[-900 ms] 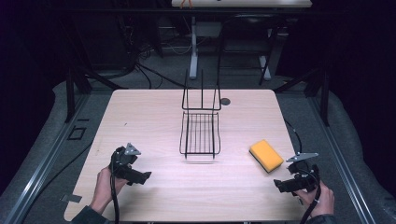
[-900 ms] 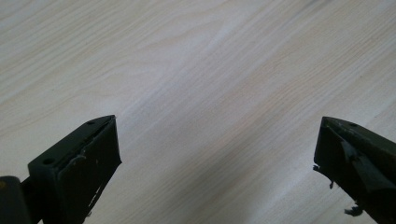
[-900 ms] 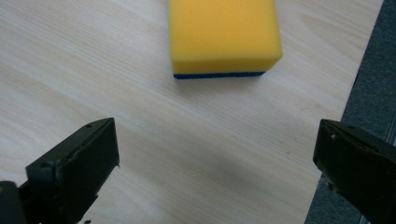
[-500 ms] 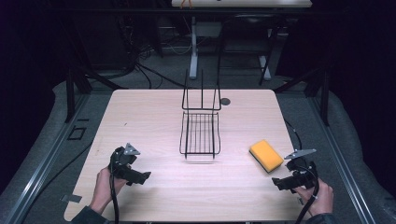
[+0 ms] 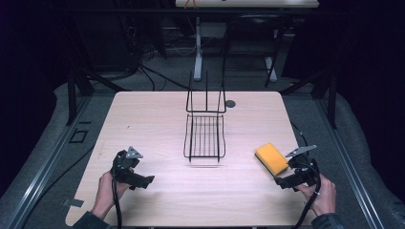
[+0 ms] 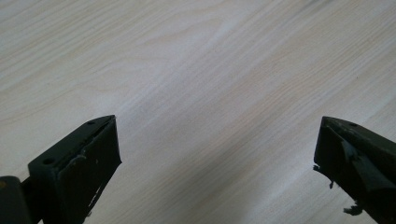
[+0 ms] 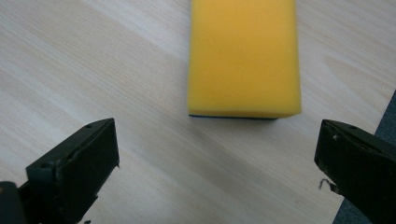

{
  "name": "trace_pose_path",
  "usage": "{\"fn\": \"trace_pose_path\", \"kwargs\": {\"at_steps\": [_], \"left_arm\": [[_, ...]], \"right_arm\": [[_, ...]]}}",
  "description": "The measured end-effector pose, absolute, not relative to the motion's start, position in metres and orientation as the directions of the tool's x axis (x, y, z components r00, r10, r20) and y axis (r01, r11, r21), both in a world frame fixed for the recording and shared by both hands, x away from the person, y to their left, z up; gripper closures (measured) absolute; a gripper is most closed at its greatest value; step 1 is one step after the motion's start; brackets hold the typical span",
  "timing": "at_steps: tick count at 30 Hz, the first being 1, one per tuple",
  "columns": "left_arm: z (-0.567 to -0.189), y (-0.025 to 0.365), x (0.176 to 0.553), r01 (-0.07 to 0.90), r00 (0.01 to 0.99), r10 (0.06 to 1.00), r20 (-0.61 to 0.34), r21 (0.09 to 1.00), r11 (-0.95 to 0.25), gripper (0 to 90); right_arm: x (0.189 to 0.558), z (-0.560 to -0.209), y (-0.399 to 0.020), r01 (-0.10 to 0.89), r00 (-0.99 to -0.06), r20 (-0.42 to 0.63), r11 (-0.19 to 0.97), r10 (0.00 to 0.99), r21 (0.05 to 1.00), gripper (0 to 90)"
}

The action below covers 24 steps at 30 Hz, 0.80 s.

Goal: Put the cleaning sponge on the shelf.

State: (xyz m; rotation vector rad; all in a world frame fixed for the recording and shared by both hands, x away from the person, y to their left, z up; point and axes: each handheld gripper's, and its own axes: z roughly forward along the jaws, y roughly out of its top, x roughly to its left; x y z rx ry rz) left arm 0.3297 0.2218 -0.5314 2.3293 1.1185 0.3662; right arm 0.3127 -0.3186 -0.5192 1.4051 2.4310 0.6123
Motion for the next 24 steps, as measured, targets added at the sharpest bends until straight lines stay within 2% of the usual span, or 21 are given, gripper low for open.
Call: {"fn": "trace_pose_path", "kwargs": {"at_steps": [6, 11, 24], "left_arm": [[-0.532, 0.223, 0.331, 0.647, 0.620, 0.785, 0.005, 0.562, -0.515, 0.2], [-0.532, 0.222, 0.331, 0.648, 0.620, 0.785, 0.004, 0.562, -0.514, 0.2], [-0.532, 0.222, 0.330, 0.647, 0.619, 0.785, 0.006, 0.564, -0.514, 0.2]], "right_arm": [[0.327, -0.521, -0.322, 0.759, -0.510, 0.016, 0.441, 0.860, 0.479, 0.0], [0.339, -0.525, -0.319, 0.761, -0.520, -0.013, 0.470, 0.854, 0.446, 0.0], [0.363, -0.541, -0.316, 0.788, -0.499, 0.016, 0.446, 0.866, 0.424, 0.0]]}}
